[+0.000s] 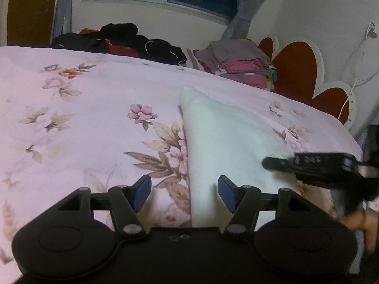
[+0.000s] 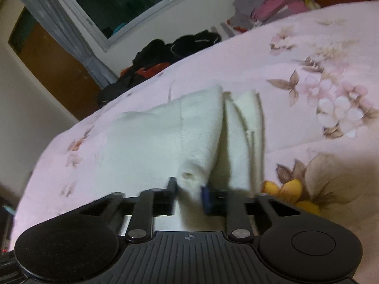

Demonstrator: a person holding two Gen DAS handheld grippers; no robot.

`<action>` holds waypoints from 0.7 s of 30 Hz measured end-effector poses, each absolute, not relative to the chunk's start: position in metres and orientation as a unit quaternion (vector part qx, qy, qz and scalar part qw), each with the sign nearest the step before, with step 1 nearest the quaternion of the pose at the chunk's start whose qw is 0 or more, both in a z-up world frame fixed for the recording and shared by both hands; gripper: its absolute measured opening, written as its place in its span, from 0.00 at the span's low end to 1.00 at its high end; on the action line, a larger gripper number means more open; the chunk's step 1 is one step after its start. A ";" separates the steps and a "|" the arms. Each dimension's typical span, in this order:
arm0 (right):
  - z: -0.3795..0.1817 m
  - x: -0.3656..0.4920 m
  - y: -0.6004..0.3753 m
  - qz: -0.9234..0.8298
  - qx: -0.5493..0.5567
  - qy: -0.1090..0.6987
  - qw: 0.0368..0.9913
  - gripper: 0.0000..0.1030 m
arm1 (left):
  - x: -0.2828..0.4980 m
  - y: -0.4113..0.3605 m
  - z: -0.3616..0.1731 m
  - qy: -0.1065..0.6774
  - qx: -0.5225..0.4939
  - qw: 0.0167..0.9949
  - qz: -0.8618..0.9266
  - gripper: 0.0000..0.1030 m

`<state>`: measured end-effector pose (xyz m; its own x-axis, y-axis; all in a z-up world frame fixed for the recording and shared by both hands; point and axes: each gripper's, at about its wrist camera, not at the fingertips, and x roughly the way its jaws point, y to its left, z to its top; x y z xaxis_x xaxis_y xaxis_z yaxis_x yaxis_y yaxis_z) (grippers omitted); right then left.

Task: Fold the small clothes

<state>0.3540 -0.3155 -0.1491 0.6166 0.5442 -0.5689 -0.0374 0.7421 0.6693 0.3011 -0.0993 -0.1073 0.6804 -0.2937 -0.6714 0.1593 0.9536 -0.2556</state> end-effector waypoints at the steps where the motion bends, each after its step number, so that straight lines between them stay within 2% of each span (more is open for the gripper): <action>1: -0.146 0.351 -0.318 0.171 0.313 0.398 0.845 0.15 | 0.304 -0.100 -0.109 0.381 -0.089 0.911 -0.127 0.60; 6: -0.132 0.327 -0.339 0.160 0.311 0.384 0.855 0.14 | 0.324 -0.115 -0.114 0.381 -0.089 0.909 -0.147 0.60; 11: -0.150 0.325 -0.341 0.135 0.301 0.401 0.855 0.14 | 0.336 -0.127 -0.134 0.406 -0.081 0.897 -0.157 0.59; 17: -0.130 0.338 -0.324 0.121 0.248 0.378 0.884 0.15 | 0.333 -0.126 -0.143 0.419 -0.090 0.890 -0.155 0.60; 21: -0.141 0.331 -0.331 0.117 0.256 0.402 0.871 0.15 | 0.329 -0.127 -0.143 0.425 -0.081 0.886 -0.167 0.60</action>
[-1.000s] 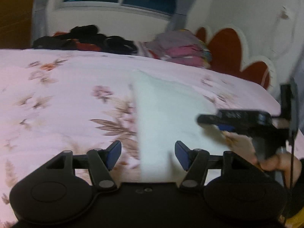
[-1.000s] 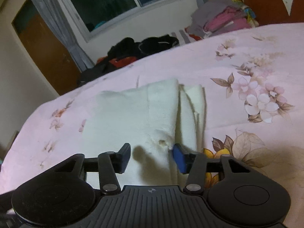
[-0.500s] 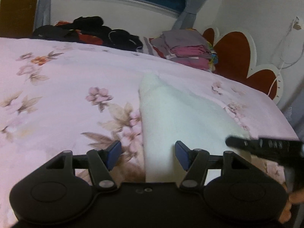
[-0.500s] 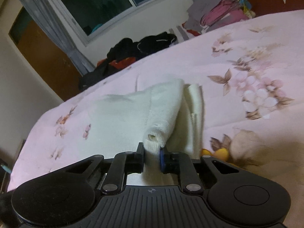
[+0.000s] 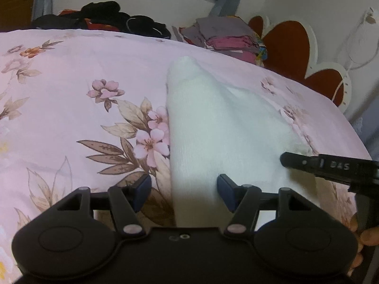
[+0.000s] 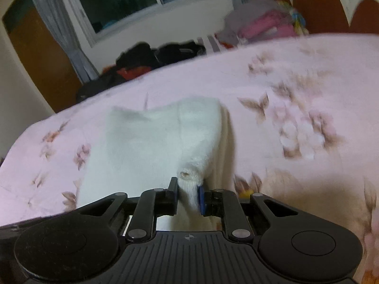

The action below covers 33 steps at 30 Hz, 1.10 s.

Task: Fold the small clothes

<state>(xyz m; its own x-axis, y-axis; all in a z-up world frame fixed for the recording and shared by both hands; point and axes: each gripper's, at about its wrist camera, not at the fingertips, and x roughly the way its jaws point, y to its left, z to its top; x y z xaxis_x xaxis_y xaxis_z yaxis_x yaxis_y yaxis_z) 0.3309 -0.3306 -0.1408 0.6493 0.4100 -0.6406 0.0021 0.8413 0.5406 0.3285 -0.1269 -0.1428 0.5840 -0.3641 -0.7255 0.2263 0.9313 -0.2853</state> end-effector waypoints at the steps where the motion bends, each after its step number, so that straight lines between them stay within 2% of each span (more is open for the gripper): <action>1: -0.139 0.327 -0.333 0.118 0.260 0.405 0.869 0.15 | 0.328 -0.126 -0.141 0.425 -0.078 0.886 -0.170 0.60; 9: -0.132 0.284 -0.336 0.138 0.291 0.434 0.842 0.16 | 0.344 -0.115 -0.118 0.409 -0.093 0.892 -0.168 0.60; 15: -0.147 0.249 -0.335 0.112 0.266 0.461 0.839 0.15 | 0.362 -0.120 -0.125 0.412 -0.097 0.892 -0.158 0.60; 17: -0.152 0.242 -0.343 0.113 0.299 0.465 0.825 0.15 | 0.363 -0.120 -0.128 0.415 -0.099 0.890 -0.159 0.60; 21: -0.144 0.245 -0.346 0.131 0.284 0.476 0.822 0.15 | 0.367 -0.118 -0.120 0.410 -0.118 0.890 -0.162 0.60; 28: -0.107 0.297 -0.366 0.097 0.298 0.394 0.864 0.18 | 0.404 -0.128 -0.111 0.402 -0.131 0.894 -0.147 0.60; 29: -0.104 0.308 -0.365 0.096 0.297 0.385 0.868 0.21 | 0.409 -0.130 -0.113 0.405 -0.131 0.893 -0.145 0.60; 30: -0.102 0.321 -0.362 0.094 0.293 0.379 0.873 0.43 | 0.414 -0.132 -0.114 0.407 -0.133 0.893 -0.142 0.60; 31: -0.100 0.332 -0.359 0.091 0.289 0.373 0.877 0.70 | 0.419 -0.134 -0.116 0.408 -0.135 0.892 -0.139 0.60; 33: -0.096 0.352 -0.348 0.091 0.273 0.356 0.889 0.73 | 0.427 -0.136 -0.120 0.406 -0.135 0.895 -0.130 0.60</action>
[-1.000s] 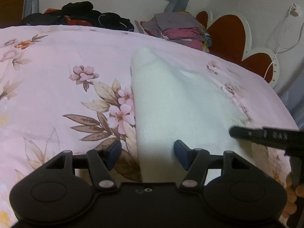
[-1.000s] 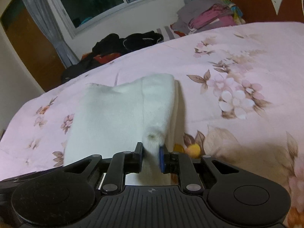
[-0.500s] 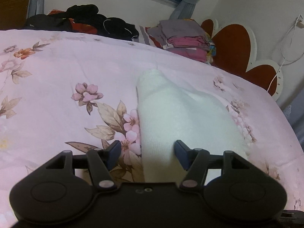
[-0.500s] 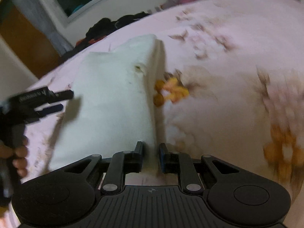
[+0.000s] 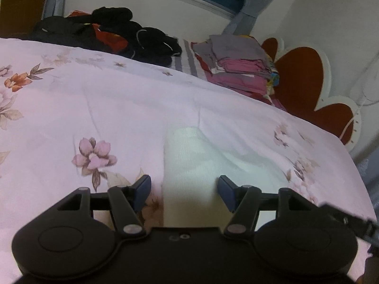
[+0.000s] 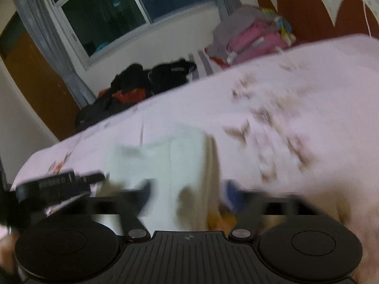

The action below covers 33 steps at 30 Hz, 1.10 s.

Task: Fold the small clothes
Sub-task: 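Move both open grippers over the folded sweater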

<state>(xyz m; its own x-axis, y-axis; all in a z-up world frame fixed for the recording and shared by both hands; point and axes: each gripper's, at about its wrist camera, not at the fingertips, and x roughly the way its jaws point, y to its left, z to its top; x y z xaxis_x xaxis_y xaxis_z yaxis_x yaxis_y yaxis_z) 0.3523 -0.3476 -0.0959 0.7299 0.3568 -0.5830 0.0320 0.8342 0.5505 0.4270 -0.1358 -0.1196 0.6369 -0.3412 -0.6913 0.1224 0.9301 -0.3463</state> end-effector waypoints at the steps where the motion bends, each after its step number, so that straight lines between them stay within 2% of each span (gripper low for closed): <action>1: -0.095 0.362 -0.341 0.088 0.259 0.354 0.894 0.73 | 0.430 -0.136 -0.122 0.406 -0.135 0.895 -0.125 0.60; 2: -0.096 0.371 -0.335 0.086 0.245 0.355 0.898 0.73 | 0.433 -0.137 -0.124 0.406 -0.136 0.895 -0.123 0.60; 4: -0.103 0.389 -0.326 0.083 0.230 0.365 0.899 0.58 | 0.437 -0.137 -0.127 0.406 -0.138 0.896 -0.120 0.59; 9: -0.136 0.421 -0.322 0.060 0.238 0.388 0.888 0.55 | 0.447 -0.138 -0.138 0.409 -0.119 0.898 -0.112 0.61; 10: -0.141 0.424 -0.321 0.056 0.226 0.392 0.890 0.47 | 0.449 -0.136 -0.143 0.415 -0.111 0.897 -0.106 0.62; 11: -0.149 0.427 -0.316 0.048 0.203 0.401 0.892 0.45 | 0.449 -0.135 -0.146 0.417 -0.111 0.896 -0.103 0.62; 14: -0.161 0.426 -0.322 0.047 0.228 0.398 0.887 0.46 | 0.448 -0.134 -0.147 0.413 -0.108 0.899 -0.101 0.65; 18: -0.143 0.416 -0.327 0.043 0.234 0.367 0.899 0.46 | 0.441 -0.138 -0.131 0.390 -0.092 0.910 -0.108 0.59; 20: -0.151 0.423 -0.322 0.049 0.208 0.397 0.893 0.46 | 0.441 -0.144 -0.136 0.398 -0.065 0.909 -0.106 0.59; 22: -0.155 0.423 -0.328 0.051 0.224 0.402 0.886 0.47 | 0.440 -0.139 -0.137 0.404 -0.085 0.905 -0.103 0.60; 33: -0.115 0.364 -0.323 0.083 0.226 0.372 0.896 0.47 | 0.385 -0.127 -0.122 0.406 -0.099 0.900 -0.126 0.60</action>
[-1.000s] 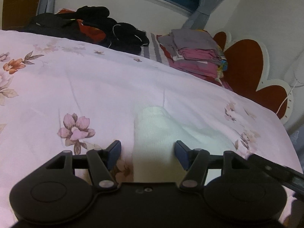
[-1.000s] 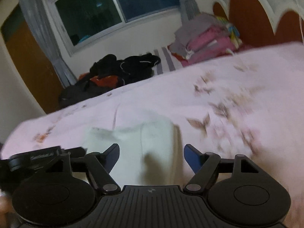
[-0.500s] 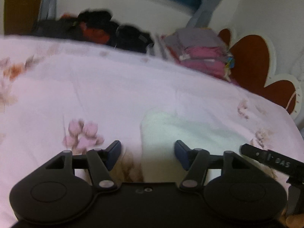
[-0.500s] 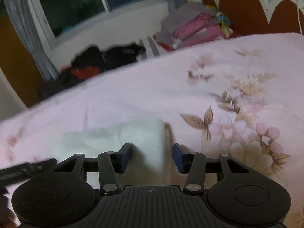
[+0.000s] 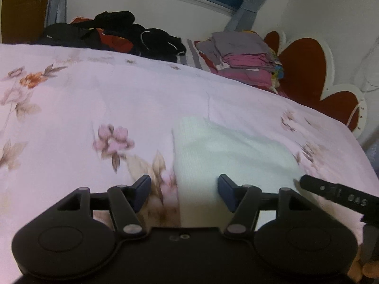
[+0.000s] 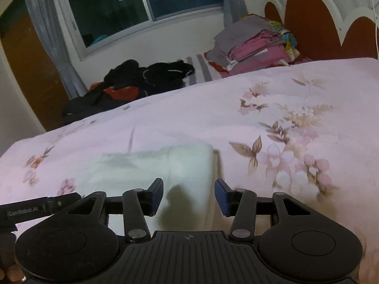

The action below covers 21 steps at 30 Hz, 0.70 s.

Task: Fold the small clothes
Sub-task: 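Move both open grippers over the folded sweater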

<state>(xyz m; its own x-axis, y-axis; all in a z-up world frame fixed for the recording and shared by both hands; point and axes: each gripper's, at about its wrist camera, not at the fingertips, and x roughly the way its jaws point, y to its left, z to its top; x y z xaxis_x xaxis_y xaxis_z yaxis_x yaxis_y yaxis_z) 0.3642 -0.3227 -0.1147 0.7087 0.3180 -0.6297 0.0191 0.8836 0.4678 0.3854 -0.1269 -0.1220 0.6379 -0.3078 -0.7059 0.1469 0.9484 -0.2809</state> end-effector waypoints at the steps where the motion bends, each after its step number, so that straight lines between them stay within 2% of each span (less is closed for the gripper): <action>1: -0.115 0.359 -0.320 0.086 0.219 0.375 0.896 0.47 | 0.380 -0.127 -0.123 0.408 -0.094 0.899 -0.130 0.60; 8: -0.140 0.340 -0.314 0.079 0.199 0.399 0.891 0.46 | 0.367 -0.130 -0.135 0.415 -0.077 0.897 -0.135 0.61; 10: -0.137 0.338 -0.318 0.071 0.225 0.406 0.883 0.45 | 0.363 -0.128 -0.131 0.420 -0.080 0.894 -0.132 0.57; 12: -0.135 0.333 -0.312 0.074 0.200 0.401 0.891 0.40 | 0.360 -0.130 -0.130 0.419 -0.069 0.895 -0.134 0.57; 15: -0.137 0.330 -0.316 0.070 0.225 0.407 0.882 0.40 | 0.356 -0.132 -0.129 0.421 -0.066 0.896 -0.127 0.57; 21: -0.119 0.305 -0.309 0.082 0.199 0.395 0.893 0.41 | 0.346 -0.133 -0.123 0.427 -0.063 0.893 -0.123 0.57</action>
